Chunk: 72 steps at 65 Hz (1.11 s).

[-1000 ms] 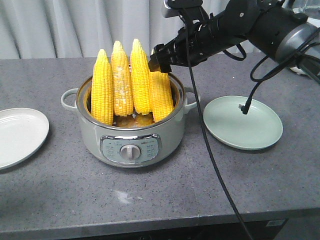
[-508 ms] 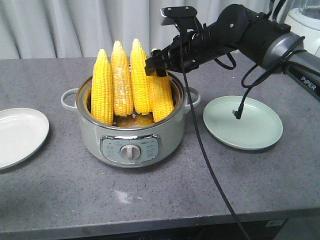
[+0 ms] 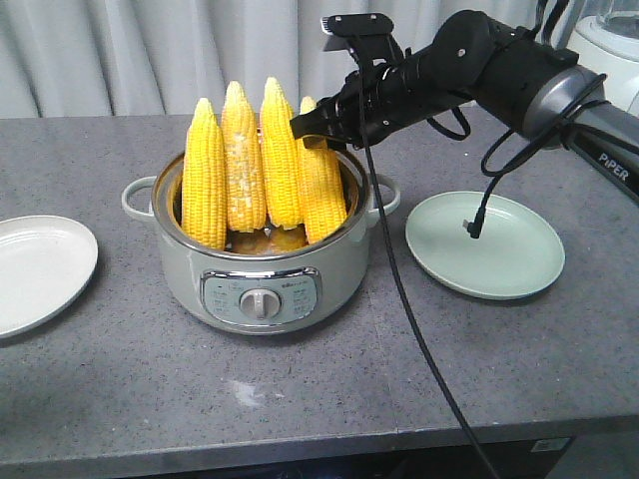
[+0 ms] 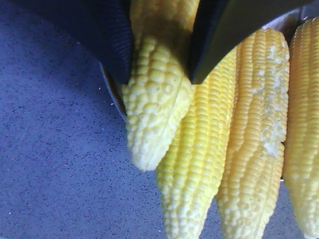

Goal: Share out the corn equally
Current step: 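Reach the right gripper over the pot to the nearest corn cob, then grasp the corn cob with the right gripper and lift it out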

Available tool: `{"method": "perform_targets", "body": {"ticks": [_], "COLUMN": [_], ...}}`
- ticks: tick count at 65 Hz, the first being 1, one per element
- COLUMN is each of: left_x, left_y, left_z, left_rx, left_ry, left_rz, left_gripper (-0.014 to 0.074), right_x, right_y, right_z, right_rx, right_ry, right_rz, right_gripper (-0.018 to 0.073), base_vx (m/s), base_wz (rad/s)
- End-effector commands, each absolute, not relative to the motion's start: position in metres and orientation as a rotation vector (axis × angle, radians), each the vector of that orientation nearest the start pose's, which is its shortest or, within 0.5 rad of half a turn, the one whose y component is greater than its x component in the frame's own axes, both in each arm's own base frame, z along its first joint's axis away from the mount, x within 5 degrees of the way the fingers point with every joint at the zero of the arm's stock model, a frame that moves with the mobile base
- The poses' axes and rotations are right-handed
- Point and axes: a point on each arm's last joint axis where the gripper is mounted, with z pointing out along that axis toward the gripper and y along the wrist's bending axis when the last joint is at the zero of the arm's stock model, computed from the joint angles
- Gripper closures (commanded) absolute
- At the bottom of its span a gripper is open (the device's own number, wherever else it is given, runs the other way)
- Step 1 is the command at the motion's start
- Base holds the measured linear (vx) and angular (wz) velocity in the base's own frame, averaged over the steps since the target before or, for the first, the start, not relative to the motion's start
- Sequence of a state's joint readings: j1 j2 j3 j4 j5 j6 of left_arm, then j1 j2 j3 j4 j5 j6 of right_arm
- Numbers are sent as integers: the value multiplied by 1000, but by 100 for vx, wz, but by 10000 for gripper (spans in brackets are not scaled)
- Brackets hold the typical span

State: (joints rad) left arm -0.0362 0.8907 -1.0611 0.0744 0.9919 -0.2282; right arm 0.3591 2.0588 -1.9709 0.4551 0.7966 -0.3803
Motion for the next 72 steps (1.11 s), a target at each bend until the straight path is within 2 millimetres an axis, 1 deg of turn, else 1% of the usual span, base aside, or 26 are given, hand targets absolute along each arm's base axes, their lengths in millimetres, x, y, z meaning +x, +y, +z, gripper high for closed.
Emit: {"method": "perform_targets", "body": {"ticks": [1, 9, 15, 27, 40, 45, 50, 54, 62, 72], "left_x": [159, 159, 159, 159, 158, 158, 158, 158, 158, 158], "left_y": [-1, -1, -1, -1, -1, -1, -1, -1, -1, -1], "left_z": [405, 405, 405, 405, 405, 405, 405, 405, 405, 405], "left_rx": [-204, -204, -204, -204, -204, -204, -204, -204, -204, -204], "left_ry": [2205, 2205, 2205, 2205, 2208, 2208, 2208, 2208, 2208, 2208], "left_rz": [-63, -63, -63, -63, -62, -62, -62, -62, -62, -62], "left_gripper": [-10, -10, -10, -10, -10, -10, -10, -10, -10, -10], "right_x": [430, 425, 417, 396, 363, 353, 346, 345, 350, 362], "right_y": [190, 187, 184, 176, 161, 148, 128, 109, 74, 34], "right_z": [365, 375, 389, 424, 469, 482, 491, 494, 488, 466], "right_rx": [-594, -598, -597, -592, -587, -558, -508, -465, -380, -302], "right_ry": [2091, 2076, 2045, 1964, 1868, 1860, 1881, 1904, 1997, 2166], "right_rz": [532, 529, 527, 522, 489, 486, 477, 454, 427, 401], "right_gripper": [455, 454, 450, 447, 444, 442, 441, 440, 438, 435], "base_vx": [0, 0, 0, 0, 0, 0, 0, 0, 0, 0], "base_wz": [0, 0, 0, 0, 0, 0, 0, 0, 0, 0]}}
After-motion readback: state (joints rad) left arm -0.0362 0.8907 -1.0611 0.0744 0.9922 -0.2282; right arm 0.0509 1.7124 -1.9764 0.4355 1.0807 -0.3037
